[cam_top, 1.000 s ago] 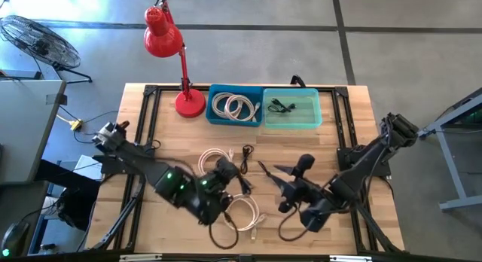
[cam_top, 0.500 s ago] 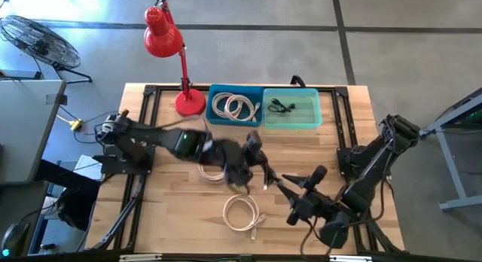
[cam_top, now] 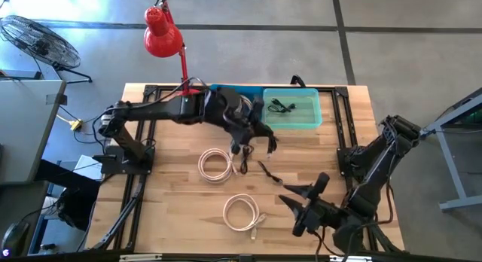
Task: Pick & Place USB Port
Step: Put the black charger cable into the green bin
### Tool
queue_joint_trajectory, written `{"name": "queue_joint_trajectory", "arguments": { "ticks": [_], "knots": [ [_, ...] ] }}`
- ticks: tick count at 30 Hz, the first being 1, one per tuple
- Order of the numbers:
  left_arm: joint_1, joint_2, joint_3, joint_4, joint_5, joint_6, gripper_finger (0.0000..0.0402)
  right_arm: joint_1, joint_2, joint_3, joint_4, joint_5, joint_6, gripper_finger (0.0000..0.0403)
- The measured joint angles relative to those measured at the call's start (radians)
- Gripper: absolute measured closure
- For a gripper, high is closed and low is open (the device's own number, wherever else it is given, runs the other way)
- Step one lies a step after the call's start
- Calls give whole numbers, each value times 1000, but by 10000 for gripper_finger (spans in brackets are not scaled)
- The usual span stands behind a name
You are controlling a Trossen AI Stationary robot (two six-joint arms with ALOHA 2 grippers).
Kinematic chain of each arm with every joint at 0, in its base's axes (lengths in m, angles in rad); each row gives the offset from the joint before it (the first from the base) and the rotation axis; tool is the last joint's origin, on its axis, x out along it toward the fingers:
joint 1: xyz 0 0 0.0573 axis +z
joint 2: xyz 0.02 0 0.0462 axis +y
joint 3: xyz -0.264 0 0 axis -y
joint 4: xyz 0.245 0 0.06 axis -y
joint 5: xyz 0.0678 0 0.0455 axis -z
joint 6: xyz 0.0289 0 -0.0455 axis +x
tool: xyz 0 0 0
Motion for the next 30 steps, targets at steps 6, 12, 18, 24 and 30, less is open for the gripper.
{"name": "queue_joint_trajectory", "arguments": {
  "ticks": [6, 12, 18, 24, 30],
  "knots": [
    [56, 6, 0, 18, 96, -1, 392, 6, 0, 0, 222, -26, -217, 254],
    [101, 6, 0, 15, 191, 0, 392, 7, 0, 0, 333, -79, -300, 254],
    [138, 6, 0, 16, 326, 17, 392, 5, 0, 0, 342, -81, -303, 254],
    [167, 6, 0, 16, 432, 10, 392, 5, 0, 0, 355, 38, -380, 254],
    [176, 6, 0, 17, 595, 23, 392, -28, 0, 0, 419, -1, -528, 254]
  ]
}}
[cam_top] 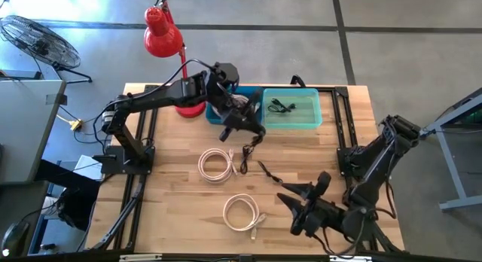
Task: Pick & Place USB Port
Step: Put the black charger cable into the green bin
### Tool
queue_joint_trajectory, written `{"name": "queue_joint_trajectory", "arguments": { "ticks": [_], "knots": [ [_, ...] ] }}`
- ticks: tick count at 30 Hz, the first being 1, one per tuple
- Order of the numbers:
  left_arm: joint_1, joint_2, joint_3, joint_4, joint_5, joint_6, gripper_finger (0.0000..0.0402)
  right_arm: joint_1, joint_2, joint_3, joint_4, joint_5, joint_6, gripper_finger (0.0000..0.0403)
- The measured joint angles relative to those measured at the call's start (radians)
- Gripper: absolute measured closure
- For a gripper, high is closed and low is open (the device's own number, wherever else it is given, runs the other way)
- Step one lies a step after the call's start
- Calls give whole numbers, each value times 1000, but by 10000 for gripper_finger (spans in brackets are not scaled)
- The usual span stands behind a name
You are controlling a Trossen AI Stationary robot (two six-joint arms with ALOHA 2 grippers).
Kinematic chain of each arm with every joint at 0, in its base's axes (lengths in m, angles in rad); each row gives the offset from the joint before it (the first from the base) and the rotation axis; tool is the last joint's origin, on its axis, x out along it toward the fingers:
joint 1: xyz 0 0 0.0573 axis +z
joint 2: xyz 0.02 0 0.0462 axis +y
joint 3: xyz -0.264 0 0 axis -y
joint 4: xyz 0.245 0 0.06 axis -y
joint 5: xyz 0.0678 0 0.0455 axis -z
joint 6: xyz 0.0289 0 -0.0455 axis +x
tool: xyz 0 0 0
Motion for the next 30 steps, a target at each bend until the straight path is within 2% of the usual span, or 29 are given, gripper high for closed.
{"name": "queue_joint_trajectory", "arguments": {
  "ticks": [7, 16, 22, 30],
  "knots": [
    [1, 0, 0, -2, 70, 27, 392, -15, 0, 0, 126, -158, -154, 254],
    [1, 0, 0, -30, 75, 26, 392, -69, -9, 0, 148, -239, -224, 254],
    [0, 0, 0, -30, 105, -14, 392, -136, -35, 0, 148, -218, -199, 246],
    [-2, 0, 0, -29, 104, -24, 392, -202, -79, 0, 148, -219, -188, 192]
  ]
}}
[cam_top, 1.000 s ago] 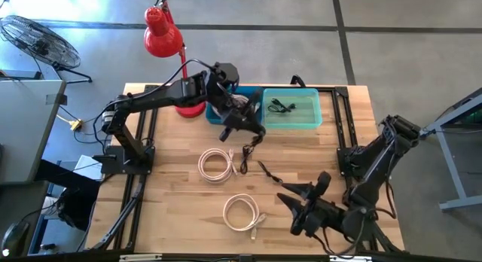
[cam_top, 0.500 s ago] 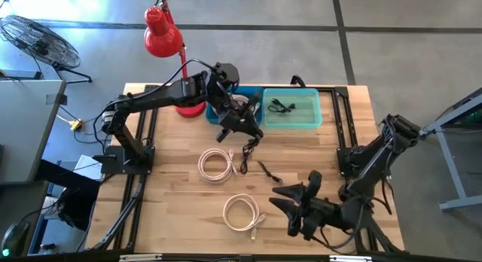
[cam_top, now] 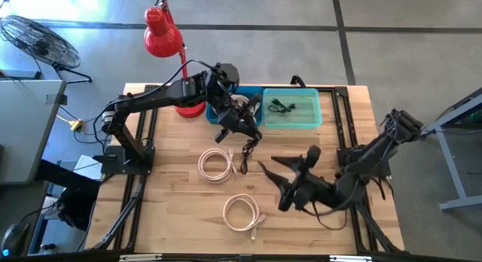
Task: Pick & Place USB Port
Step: Put the black charger cable into the green bin
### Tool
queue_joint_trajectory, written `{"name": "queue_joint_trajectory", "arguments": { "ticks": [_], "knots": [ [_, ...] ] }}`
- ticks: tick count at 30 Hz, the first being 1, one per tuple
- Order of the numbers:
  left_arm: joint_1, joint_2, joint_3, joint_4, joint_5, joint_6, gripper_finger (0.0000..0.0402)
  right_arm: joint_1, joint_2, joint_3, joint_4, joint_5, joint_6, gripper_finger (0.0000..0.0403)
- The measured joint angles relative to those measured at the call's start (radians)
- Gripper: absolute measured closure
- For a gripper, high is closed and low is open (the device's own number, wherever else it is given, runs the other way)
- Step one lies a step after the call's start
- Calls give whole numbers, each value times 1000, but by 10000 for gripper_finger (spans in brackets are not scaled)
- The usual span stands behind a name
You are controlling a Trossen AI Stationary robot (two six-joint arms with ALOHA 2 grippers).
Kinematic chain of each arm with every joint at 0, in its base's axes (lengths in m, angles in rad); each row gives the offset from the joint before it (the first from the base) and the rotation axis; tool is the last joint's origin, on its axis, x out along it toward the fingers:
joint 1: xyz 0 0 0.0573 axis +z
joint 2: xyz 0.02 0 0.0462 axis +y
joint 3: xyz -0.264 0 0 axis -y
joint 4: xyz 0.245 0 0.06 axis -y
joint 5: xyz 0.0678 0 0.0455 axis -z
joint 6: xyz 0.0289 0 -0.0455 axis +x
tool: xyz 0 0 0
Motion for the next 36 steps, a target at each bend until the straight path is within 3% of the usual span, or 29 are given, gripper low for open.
{"name": "queue_joint_trajectory", "arguments": {
  "ticks": [11, 26, 32, 36],
  "knots": [
    [0, 0, 0, 8, 2, -17, 392, -127, -19, 0, -6, -52, 2, 175],
    [0, 0, 0, 14, 5, -24, 392, -249, -19, 0, -76, -279, 142, 193],
    [1, 0, 0, 15, 9, -19, 392, -290, -19, 0, -94, -308, 184, 234],
    [2, 0, 0, 15, 12, -17, 388, -291, -19, 0, -93, -277, 145, 317]
  ]
}}
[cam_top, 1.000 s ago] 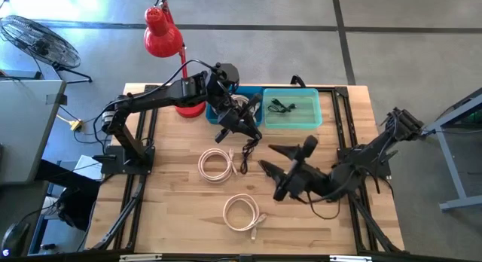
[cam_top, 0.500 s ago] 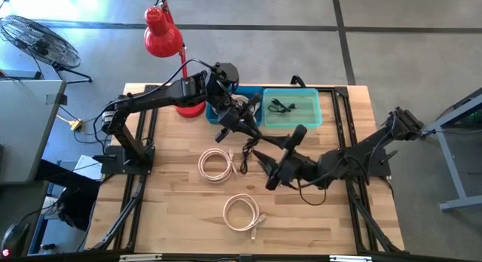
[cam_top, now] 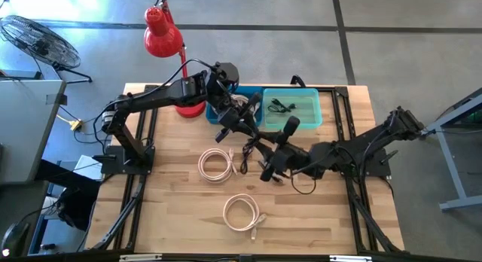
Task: Pick & Place USB Port
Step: Put the black charger cable into the green bin
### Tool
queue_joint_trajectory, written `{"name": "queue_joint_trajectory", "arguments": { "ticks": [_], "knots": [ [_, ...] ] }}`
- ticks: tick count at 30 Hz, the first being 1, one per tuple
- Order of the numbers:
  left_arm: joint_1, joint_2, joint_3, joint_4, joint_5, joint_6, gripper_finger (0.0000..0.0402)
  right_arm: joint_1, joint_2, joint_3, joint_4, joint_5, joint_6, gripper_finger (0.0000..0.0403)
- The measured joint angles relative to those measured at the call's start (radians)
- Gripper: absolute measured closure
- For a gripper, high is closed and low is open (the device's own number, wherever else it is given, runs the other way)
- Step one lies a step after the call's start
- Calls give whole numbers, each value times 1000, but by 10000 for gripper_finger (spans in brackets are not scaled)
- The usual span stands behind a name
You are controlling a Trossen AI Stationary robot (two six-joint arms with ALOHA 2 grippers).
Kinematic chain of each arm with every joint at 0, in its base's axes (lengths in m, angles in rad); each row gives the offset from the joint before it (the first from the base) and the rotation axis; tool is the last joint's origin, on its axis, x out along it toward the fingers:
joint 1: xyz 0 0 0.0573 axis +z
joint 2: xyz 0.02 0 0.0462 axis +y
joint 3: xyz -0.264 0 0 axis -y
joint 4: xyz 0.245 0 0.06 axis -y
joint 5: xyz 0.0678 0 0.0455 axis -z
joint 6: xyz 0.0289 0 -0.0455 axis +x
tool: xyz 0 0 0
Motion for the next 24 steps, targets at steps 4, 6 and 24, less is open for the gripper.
{"name": "queue_joint_trajectory", "arguments": {
  "ticks": [4, 6, 24],
  "knots": [
    [1, 0, 0, 5, -8, -5, 362, 9, 2, 0, 5, 32, -61, 371],
    [0, 0, 0, 12, -22, -8, 343, 16, 2, -1, 24, 56, -66, 371],
    [0, -1, 0, -203, -497, -72, 269, 186, -82, 1, 244, 390, -314, 371]
  ]
}}
